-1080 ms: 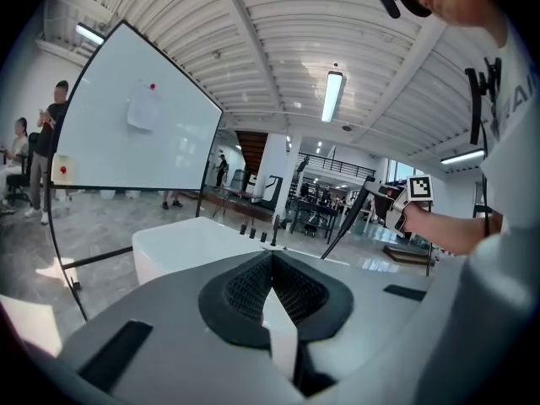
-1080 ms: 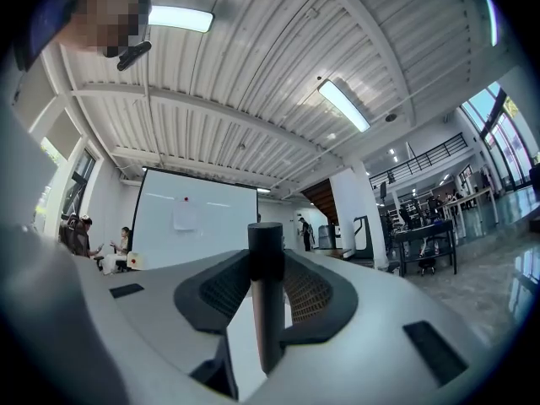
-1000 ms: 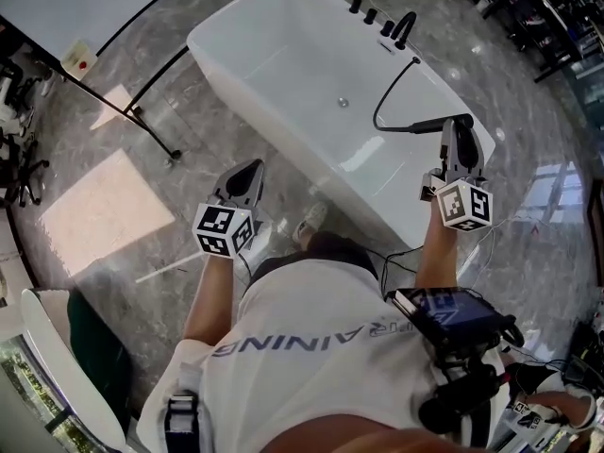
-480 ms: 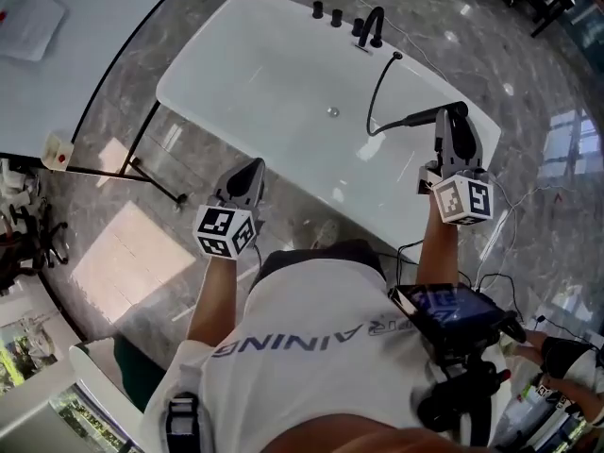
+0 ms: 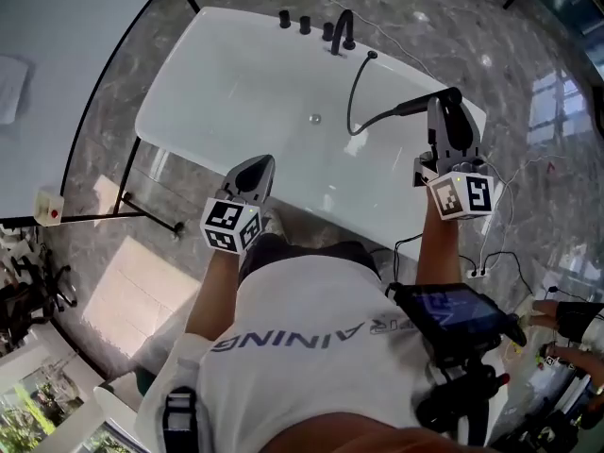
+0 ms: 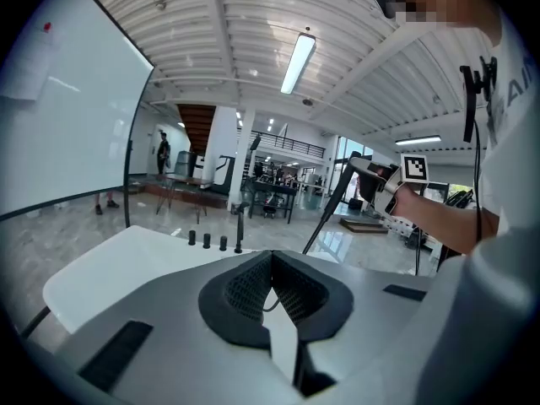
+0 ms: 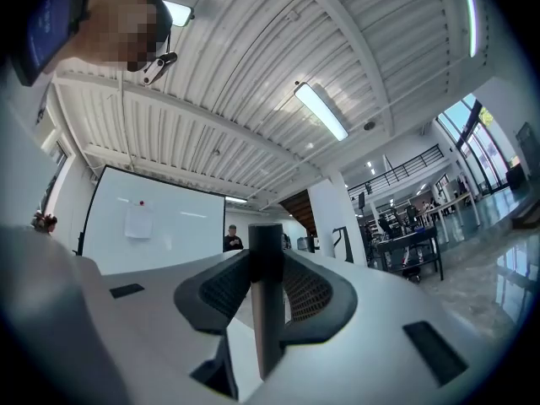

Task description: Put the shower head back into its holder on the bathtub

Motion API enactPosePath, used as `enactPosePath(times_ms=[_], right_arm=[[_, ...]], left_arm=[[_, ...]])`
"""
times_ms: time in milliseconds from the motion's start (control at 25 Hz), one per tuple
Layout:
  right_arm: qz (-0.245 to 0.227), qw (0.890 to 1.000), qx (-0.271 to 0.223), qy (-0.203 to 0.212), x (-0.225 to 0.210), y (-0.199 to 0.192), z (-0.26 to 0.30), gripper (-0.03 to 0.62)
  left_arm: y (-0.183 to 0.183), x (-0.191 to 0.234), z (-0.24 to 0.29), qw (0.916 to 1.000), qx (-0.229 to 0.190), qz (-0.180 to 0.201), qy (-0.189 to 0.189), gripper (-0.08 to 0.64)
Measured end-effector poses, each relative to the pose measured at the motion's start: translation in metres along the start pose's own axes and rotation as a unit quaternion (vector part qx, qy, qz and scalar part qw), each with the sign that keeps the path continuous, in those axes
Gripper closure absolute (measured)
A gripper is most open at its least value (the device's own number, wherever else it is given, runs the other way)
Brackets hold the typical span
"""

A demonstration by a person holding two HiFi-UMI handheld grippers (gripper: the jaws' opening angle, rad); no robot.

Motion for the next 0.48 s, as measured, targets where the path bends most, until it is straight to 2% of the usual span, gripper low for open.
enactPosePath(times_ms=[120,240,480], right_arm=[[-0.015,1.000,-0.013,-0.011,0.020,0.010,0.010,0.468],[-0.049,0.997,-0.031,-0.040,0.041,0.025,0.020,0.468],[-0.050,0.994,-0.052,-0.087,0.073,0.028,0.050,0.468]], left_arm=[[0.001,0.021,0.012,0.9992,-0.012,0.001,-0.038,0.546],[0.005,0.046,0.032,0.9957,-0.034,0.003,-0.086,0.546],[0.019,0.103,0.052,0.9875,-0.040,0.026,-0.150,0.546]])
Point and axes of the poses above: the fingertips, and each gripper's own axes: z forward along the fingers, x to its left, y out of its top, the point moved 9 cm from there along -z, backward along the fingers, and after that the axes turned 14 degrees about z, right-handed, at the moved point
